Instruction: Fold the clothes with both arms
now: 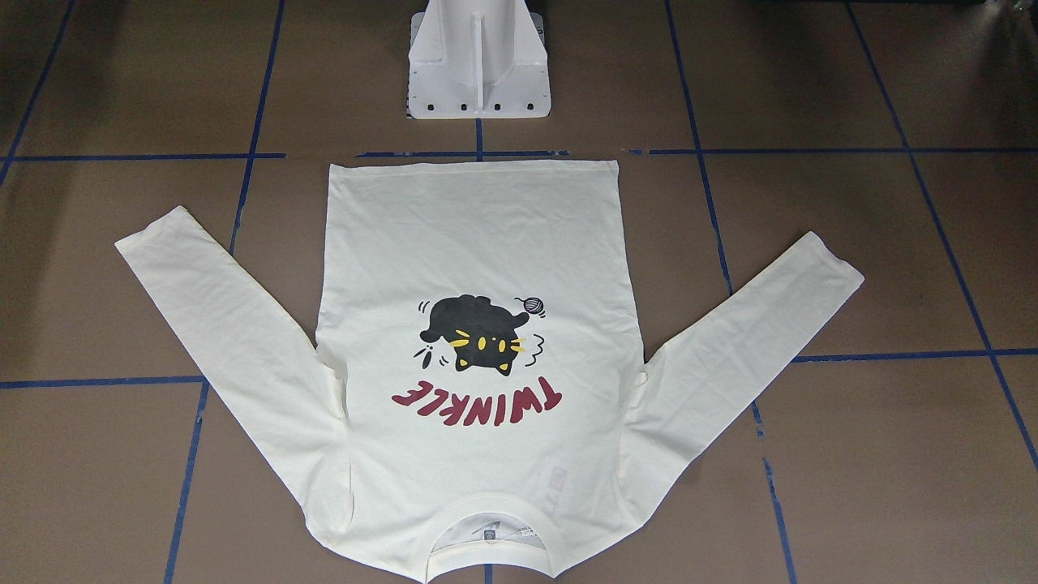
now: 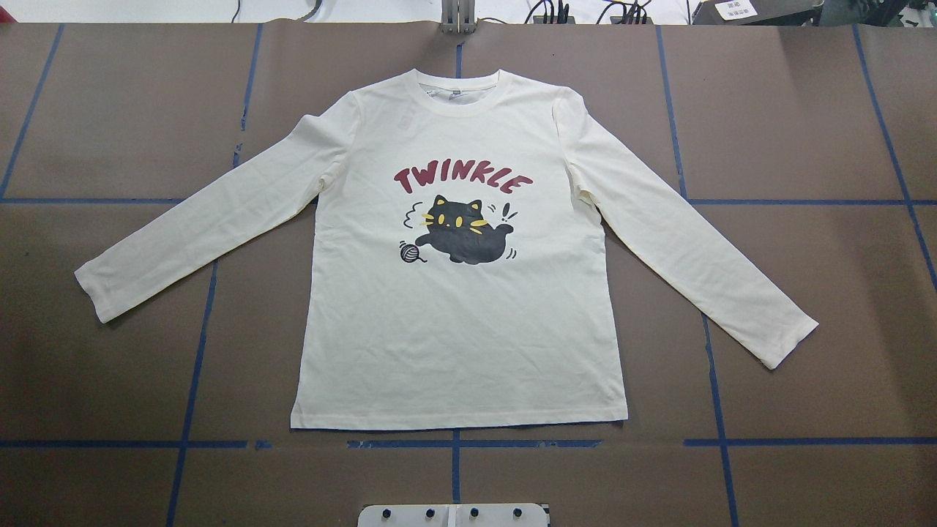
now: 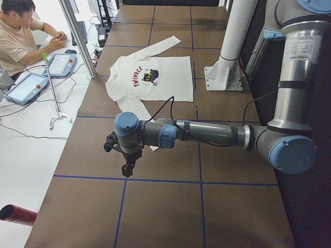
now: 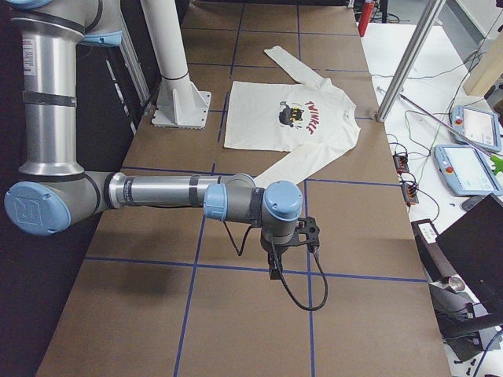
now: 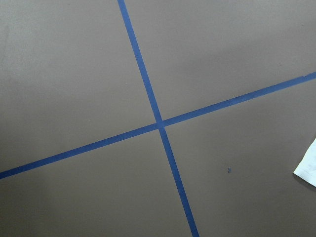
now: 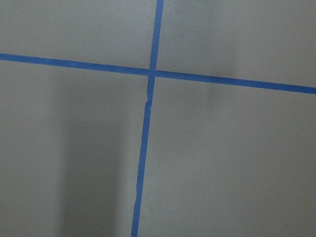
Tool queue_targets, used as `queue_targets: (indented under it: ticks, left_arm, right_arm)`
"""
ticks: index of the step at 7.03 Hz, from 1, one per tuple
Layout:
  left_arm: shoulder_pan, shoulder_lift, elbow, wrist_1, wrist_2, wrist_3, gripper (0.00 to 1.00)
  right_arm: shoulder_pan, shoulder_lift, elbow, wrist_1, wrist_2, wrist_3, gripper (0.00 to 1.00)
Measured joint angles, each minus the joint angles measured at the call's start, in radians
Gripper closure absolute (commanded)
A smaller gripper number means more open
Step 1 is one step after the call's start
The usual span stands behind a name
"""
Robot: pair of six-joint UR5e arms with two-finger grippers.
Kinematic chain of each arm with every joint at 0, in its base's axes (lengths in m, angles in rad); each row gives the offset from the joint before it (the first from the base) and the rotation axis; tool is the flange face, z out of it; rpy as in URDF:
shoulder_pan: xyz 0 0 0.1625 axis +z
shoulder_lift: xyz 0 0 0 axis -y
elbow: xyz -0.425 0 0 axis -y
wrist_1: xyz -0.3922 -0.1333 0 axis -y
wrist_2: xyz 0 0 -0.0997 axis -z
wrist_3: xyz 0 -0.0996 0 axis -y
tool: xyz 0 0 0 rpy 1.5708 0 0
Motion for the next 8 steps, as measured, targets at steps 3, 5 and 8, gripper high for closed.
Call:
queue_targets:
  ticks: [3, 5, 8]
  left_arm:
    - [0.000, 0.002, -0.002, -0.033, 0.001, 0.000, 0.01]
    - [0.000, 0.006, -0.001, -0.119, 0.003, 0.002, 0.01]
    - [0.000, 0.011, 0.030, -0.284, 0.004, 0.000, 0.01]
  right_arm:
    - [-0.003, 0.004, 0.017, 0.001, 0.002, -0.001, 0.00]
    - [-0.021, 0.046, 0.038, 0.024, 0.003, 0.003, 0.00]
    - [-0.033, 0.060, 0.005, 0.255, 0.023, 0.005, 0.00]
